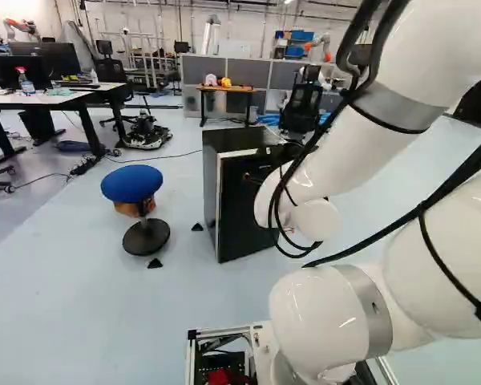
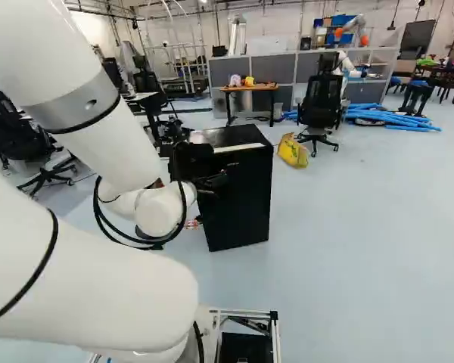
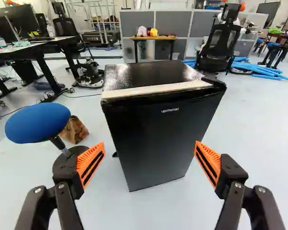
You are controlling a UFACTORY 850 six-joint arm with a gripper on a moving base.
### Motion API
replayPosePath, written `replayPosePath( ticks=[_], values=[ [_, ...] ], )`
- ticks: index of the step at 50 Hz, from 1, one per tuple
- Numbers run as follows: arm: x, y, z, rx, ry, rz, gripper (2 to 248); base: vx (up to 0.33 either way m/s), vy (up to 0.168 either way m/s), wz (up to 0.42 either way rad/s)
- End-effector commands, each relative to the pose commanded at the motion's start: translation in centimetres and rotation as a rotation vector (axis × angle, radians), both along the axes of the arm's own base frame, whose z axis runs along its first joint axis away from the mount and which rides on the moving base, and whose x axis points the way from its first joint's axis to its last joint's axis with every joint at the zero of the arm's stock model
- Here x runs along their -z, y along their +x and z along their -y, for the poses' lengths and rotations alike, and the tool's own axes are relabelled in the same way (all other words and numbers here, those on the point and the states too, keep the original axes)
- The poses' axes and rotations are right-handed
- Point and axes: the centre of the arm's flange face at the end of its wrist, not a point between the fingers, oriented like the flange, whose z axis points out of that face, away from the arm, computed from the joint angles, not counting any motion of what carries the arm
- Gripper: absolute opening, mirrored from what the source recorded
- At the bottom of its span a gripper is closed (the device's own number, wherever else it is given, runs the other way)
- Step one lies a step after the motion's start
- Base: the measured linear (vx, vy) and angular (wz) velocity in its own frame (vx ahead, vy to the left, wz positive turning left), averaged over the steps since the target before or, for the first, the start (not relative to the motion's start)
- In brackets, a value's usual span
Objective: Grab a drink from the fridge
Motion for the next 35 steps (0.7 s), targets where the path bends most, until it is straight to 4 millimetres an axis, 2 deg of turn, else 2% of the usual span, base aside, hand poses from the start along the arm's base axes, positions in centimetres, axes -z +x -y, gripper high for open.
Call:
replayPosePath(
  ticks=[35],
  values=[
    [0.0,0.0,0.0,0.0,0.0,0.0,247,0.05,-0.041,0.177]
  ],
)
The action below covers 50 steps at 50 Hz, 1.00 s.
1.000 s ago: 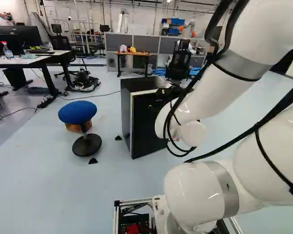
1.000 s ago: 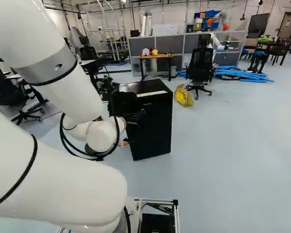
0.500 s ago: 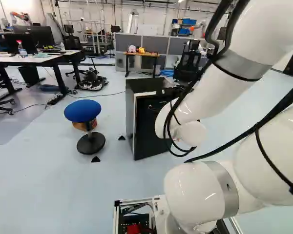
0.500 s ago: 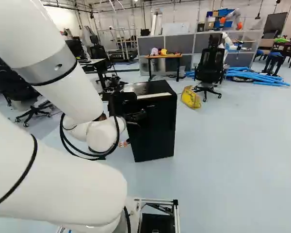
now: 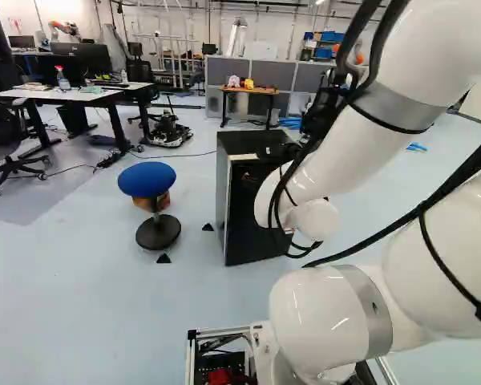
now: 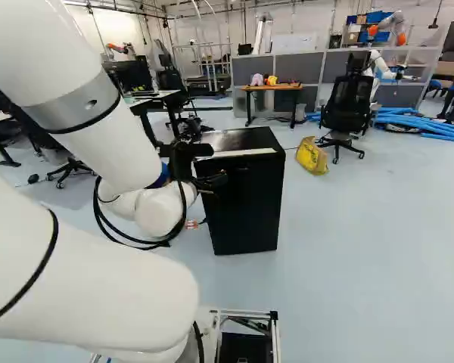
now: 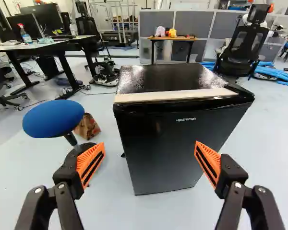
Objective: Grab a drink from the fridge
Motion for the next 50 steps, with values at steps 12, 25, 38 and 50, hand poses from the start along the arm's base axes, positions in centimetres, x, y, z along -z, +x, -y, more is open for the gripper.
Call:
replayPosePath(
  ticks=[12,25,38,50],
  values=[
    [0.0,0.0,0.0,0.0,0.0,0.0,247,0.036,-0.033,0.164],
    [0.0,0.0,0.0,0.0,0.0,0.0,247,0.025,-0.025,0.16],
    [0.0,0.0,0.0,0.0,0.0,0.0,247,0.019,-0.022,0.162],
    [0.0,0.0,0.0,0.0,0.0,0.0,247,0.005,-0.018,0.106]
  ],
)
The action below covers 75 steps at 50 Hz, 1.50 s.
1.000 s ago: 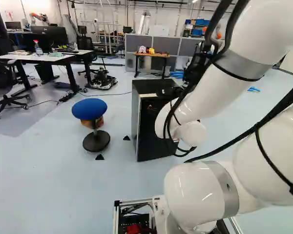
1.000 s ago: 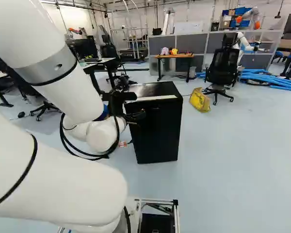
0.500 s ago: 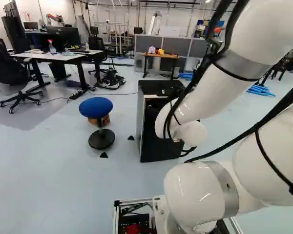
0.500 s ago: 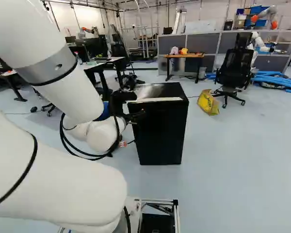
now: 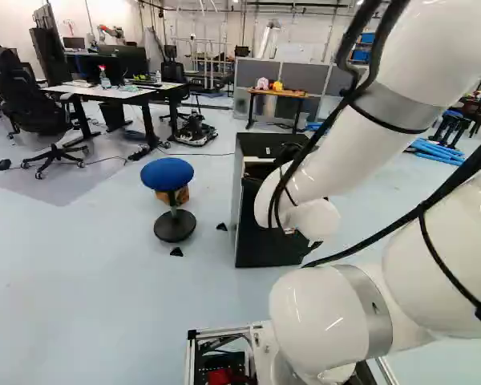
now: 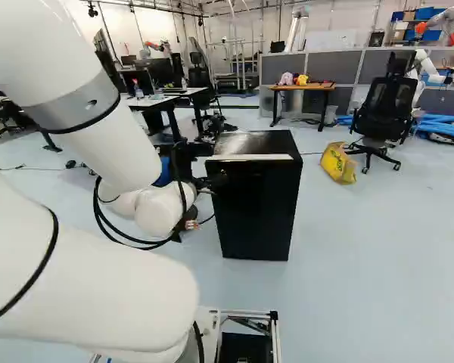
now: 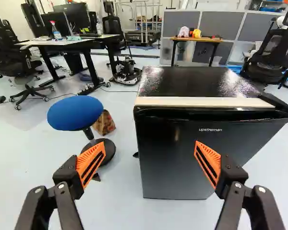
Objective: Grab a drink from the fridge
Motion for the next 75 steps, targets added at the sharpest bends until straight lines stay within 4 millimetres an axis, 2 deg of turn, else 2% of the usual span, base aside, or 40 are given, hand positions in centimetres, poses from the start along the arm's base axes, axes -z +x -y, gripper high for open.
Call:
replayPosePath(
  ticks=[38,60,75],
  values=[
    [0.0,0.1,-0.4,-0.001,0.007,-0.001,247,0.0,0.0,0.0],
    [-0.2,2.0,-1.5,0.081,0.066,-0.012,247,0.0,0.0,0.0],
    [-0.5,2.2,-2.5,0.121,0.1,0.016,247,0.0,0.0,0.0]
  ],
)
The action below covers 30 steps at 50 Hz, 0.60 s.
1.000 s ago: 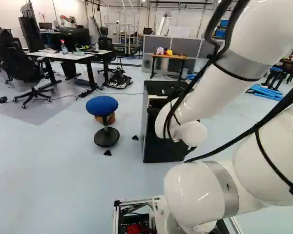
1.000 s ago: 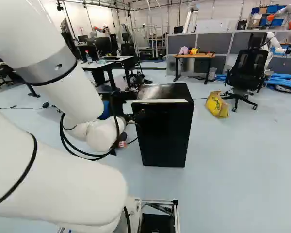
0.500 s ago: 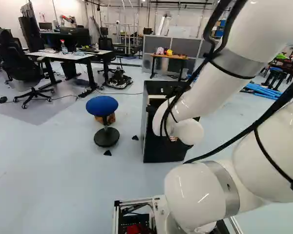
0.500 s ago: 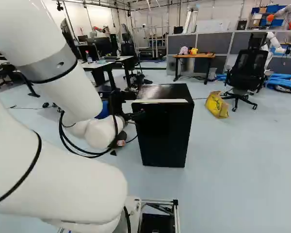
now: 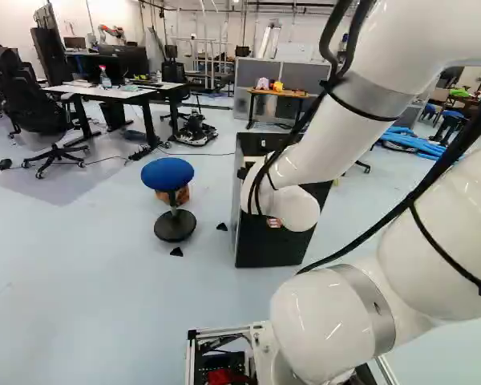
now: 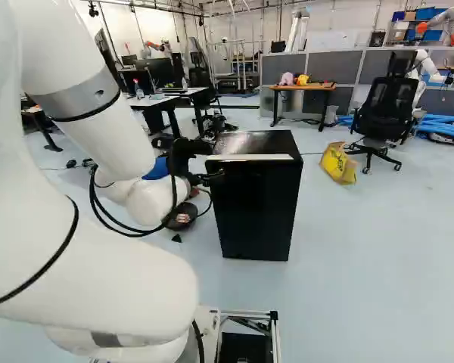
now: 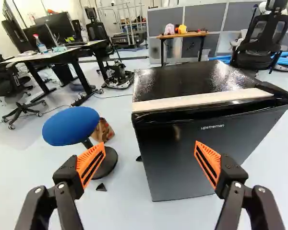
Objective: Grab a drink from the fridge
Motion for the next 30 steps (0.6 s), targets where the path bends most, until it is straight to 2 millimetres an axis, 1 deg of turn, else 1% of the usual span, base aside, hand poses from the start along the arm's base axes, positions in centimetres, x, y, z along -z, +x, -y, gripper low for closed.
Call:
replayPosePath(
  ticks=[30],
  values=[
    [1.3,0.6,-2.3,0.064,0.014,0.045,247,0.0,0.0,0.0]
  ],
)
